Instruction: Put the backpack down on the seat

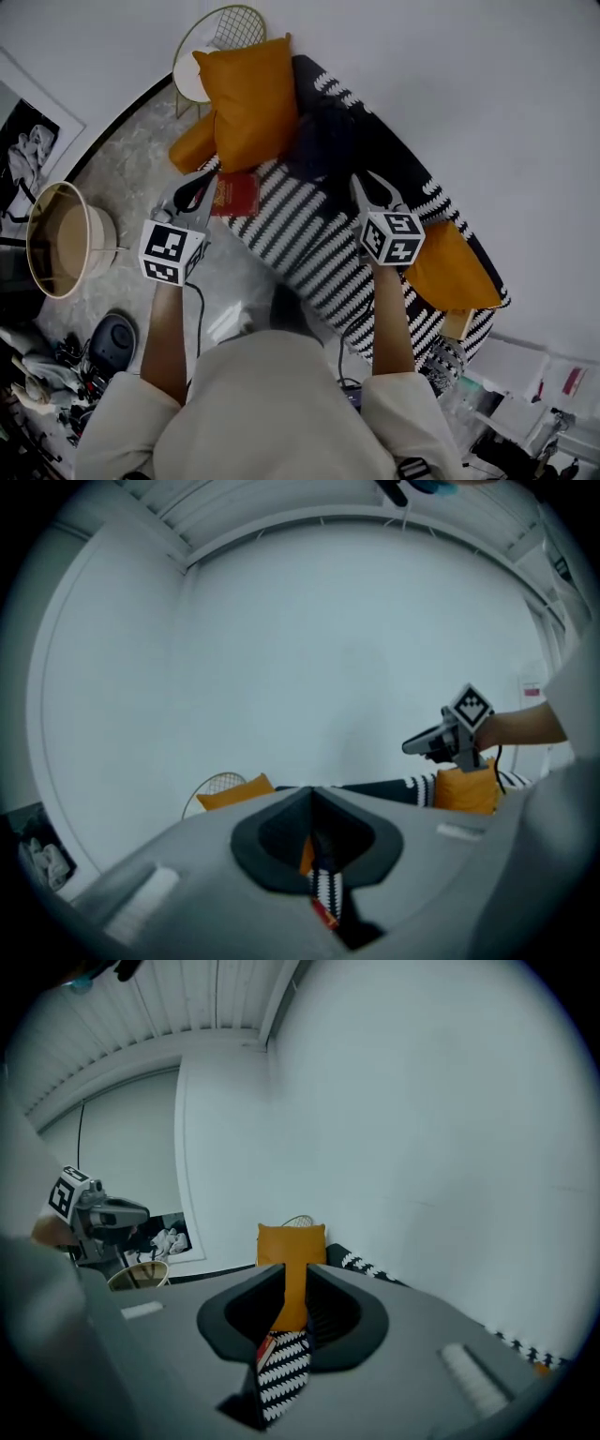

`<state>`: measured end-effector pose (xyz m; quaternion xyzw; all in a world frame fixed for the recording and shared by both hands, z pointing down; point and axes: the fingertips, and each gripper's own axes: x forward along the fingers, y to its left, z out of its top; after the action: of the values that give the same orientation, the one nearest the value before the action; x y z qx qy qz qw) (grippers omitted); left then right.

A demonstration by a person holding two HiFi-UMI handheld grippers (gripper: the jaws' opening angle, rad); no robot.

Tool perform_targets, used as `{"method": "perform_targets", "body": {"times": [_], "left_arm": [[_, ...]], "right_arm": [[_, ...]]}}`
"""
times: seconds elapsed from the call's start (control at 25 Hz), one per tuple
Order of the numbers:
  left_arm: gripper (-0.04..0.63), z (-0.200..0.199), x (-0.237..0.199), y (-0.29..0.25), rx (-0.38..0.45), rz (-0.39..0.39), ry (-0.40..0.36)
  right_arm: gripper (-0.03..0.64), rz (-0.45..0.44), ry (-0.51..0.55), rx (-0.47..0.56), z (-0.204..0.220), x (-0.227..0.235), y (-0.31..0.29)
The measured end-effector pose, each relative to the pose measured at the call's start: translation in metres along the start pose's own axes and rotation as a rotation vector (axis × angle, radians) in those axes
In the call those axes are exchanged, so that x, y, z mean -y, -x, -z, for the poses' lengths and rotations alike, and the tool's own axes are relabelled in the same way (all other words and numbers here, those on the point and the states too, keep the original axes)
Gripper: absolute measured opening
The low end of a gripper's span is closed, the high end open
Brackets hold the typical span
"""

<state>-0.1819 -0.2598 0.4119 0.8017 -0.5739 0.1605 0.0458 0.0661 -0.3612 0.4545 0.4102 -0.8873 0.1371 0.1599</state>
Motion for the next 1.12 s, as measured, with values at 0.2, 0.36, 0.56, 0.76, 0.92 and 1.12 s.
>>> {"method": "perform_targets", "body": {"times": [0.2, 0.36, 0.56, 0.76, 0.92, 1.12], "left_arm": [[0.005, -0.021, 0.018, 0.034, 0.048, 0.024, -0.03], [0.005, -0.027, 0.04, 0.062, 0.066, 0.055, -0.033], [0.005, -0.032, 0.066, 0.099, 0.095, 0.093, -0.05], [0.005, -0.032, 0.095, 0.139, 0.103, 0.146, -0.056], [0.005, -0.041, 0.12, 0.171, 0.132, 0.178, -0.07], [0.005, -0.057, 0.147, 0.206, 0.184, 0.204, -0.096]], "right_arm": [[0.006, 0.076, 0.024, 0.073, -0.021, -0.031, 0.059], [0.006, 0.111, 0.038, 0.11, -0.028, -0.055, 0.104], [0.006, 0.154, 0.054, 0.129, -0.026, -0.085, 0.158], [0.006, 0.179, 0.094, 0.167, -0.033, -0.118, 0.215], [0.006, 0.187, 0.104, 0.216, -0.043, -0.142, 0.26], [0.006, 0.182, 0.144, 0.252, -0.048, -0.171, 0.306]]}}
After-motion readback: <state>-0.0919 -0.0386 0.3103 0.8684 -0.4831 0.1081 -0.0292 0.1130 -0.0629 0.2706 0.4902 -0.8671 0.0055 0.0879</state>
